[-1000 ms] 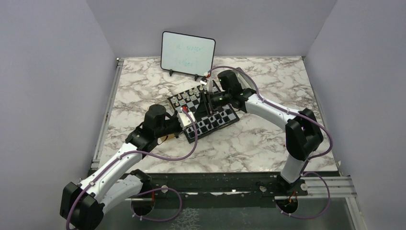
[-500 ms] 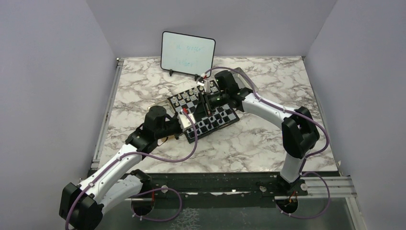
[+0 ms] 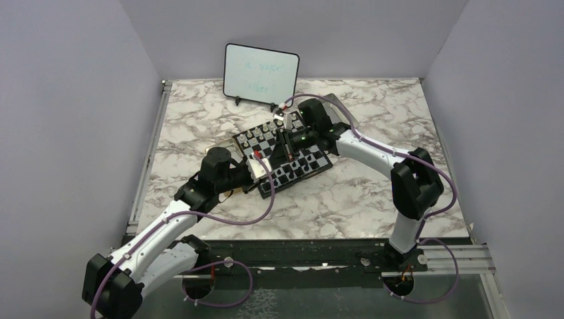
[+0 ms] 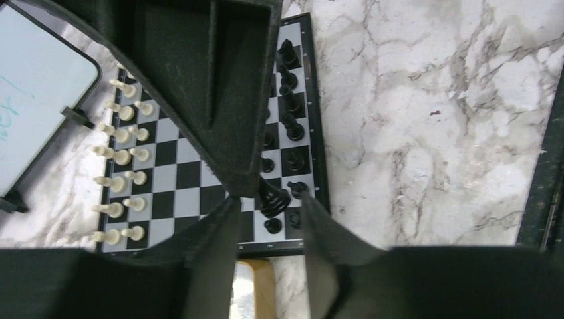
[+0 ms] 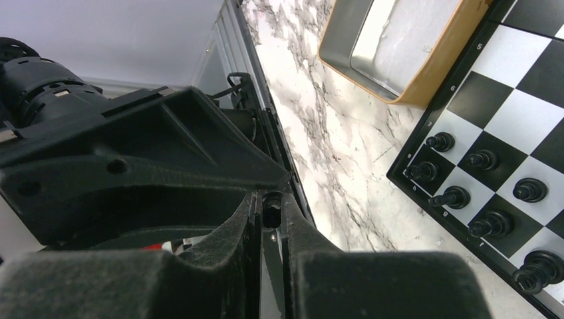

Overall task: Set up the chess pieces on the board
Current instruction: Place the chess piece on the chessboard.

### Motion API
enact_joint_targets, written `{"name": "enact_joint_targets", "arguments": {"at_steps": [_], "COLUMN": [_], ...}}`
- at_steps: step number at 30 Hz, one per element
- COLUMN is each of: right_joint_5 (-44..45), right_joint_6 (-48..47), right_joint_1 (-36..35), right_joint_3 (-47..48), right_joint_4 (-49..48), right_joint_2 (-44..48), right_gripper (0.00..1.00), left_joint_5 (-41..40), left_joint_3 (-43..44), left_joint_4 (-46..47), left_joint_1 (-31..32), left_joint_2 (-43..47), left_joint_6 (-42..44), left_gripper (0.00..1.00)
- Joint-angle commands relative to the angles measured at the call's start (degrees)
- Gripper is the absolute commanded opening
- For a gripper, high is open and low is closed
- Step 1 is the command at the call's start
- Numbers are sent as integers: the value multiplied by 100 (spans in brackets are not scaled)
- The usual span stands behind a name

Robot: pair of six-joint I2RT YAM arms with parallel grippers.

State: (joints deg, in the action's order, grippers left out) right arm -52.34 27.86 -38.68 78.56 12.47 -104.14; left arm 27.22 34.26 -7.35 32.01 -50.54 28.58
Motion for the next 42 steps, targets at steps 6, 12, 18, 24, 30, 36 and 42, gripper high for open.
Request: {"name": "enact_joint_targets", "arguments": {"at_steps": [6, 12, 18, 24, 30, 36, 42], "right_joint_5": [1014, 2297, 3804, 5163, 6125, 6753, 6999], "right_joint_6": [423, 210, -461, -1100, -1549, -1733, -1574], "right_joint_1": [36, 178, 193, 193, 194, 194, 194], "right_joint_3": [-471, -753, -1066, -1615, -2098, -2412, -2579], "right_joint_4": [-715, -752, -638, -779, -890, -909, -983], "right_joint_2": [569, 1076, 1655, 2211, 2424, 2366, 2153], "right_gripper": [10, 10, 11, 11, 11, 11, 11], "left_joint_5": [-308, -436, -912, -2610, -3345, -1977, -1249], "left_joint_3": [103, 261, 314, 560, 1025, 1253, 1467], "left_joint_4": [-44, -212, -116, -33, -580, -889, -1329], "left_joint_1": [33, 33, 29, 25, -156, -1099, -1689], "left_joint_2": [53, 130, 177, 4, -493, -1162, -1607], "left_joint_6": [13, -297, -883, -2616, -3838, -4078, -4315], "left_gripper": [60, 99, 99, 99, 99, 99, 99]}}
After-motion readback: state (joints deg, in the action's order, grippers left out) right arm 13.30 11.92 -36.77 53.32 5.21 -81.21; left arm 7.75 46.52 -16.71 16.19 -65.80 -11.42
